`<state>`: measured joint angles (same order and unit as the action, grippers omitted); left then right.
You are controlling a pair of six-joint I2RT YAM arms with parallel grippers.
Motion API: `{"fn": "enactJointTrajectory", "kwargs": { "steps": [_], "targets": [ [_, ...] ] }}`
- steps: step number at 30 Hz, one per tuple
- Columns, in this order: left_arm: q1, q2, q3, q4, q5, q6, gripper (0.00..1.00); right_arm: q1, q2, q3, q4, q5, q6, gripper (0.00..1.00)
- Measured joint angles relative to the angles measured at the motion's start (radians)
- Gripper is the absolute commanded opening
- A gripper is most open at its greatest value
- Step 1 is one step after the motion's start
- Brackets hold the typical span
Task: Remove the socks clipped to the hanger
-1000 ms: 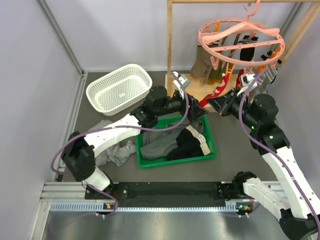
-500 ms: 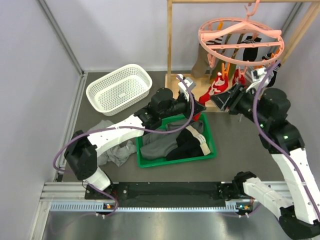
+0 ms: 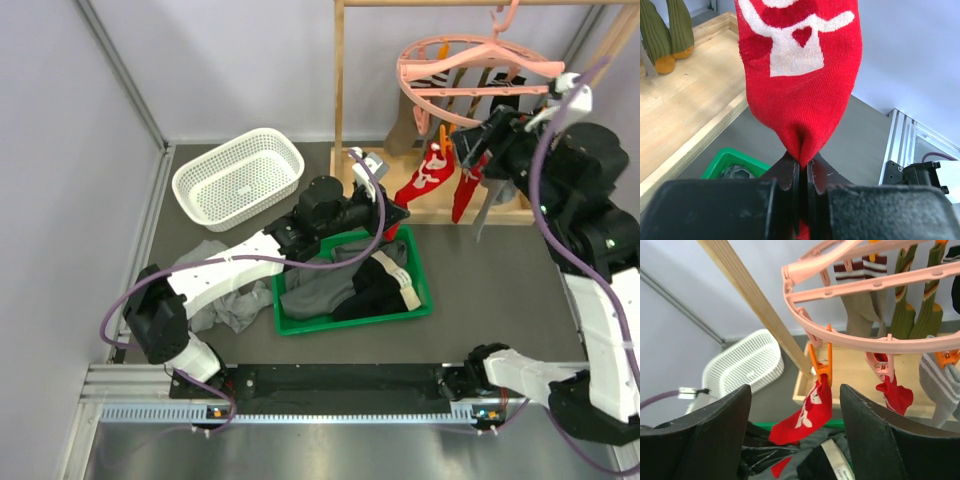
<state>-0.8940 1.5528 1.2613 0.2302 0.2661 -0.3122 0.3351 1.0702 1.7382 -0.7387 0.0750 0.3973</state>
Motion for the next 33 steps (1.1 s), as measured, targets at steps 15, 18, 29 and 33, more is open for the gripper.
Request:
{"fn": "enactJointTrajectory", "kwargs": {
  "steps": [15, 18, 29, 33],
  "targets": [
    [-0.003, 0.000, -0.001, -0.015, 0.005, -0.005, 0.00, 0.000, 0.101, -0.078, 0.062, -0.013, -0.077, 0.69],
    [-0.003, 0.000, -0.001, -0.015, 0.005, -0.009, 0.00, 0.000, 0.101, -0.096, 0.079, -0.006, -0.083, 0.68],
    [-0.010, 0.000, -0.001, -0.015, 0.006, -0.018, 0.00, 0.000, 0.119, -0.111, 0.132, 0.005, -0.082, 0.60],
    [-0.012, 0.000, -0.001, -0.016, 0.005, -0.019, 0.00, 0.000, 0.129, -0.117, 0.148, 0.019, -0.082, 0.59]
  ]
}}
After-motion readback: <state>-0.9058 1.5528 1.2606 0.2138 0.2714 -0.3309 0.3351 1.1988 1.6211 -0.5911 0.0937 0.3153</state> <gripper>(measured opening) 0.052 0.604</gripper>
